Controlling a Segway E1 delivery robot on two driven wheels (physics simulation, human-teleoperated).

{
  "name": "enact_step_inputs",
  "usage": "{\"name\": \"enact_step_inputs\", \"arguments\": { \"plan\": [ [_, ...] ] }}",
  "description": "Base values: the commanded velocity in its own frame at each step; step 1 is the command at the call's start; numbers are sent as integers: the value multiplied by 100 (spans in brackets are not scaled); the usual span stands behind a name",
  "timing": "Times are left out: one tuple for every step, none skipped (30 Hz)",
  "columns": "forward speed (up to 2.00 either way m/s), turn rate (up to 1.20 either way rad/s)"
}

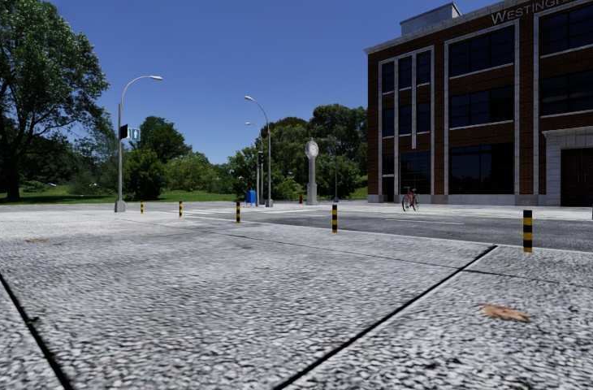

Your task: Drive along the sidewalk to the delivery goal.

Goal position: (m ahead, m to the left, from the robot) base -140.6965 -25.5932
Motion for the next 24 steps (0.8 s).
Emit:
{"name": "enact_step_inputs", "arguments": {
  "plan": [
    [0,0],
    [0,0],
    [0,0],
    [0,0],
    [0,0],
    [0,0],
    [0,0],
    [0,0],
    [0,0],
    [0,0],
    [0,0],
    [0,0],
    [0,0],
    [0,0],
    [0,0],
    [0,0],
    [0,0],
    [0,0],
    [0,0],
    [0,0],
    [0,0],
    [0,0],
    [0,0],
    [0,0]
  ]
}}
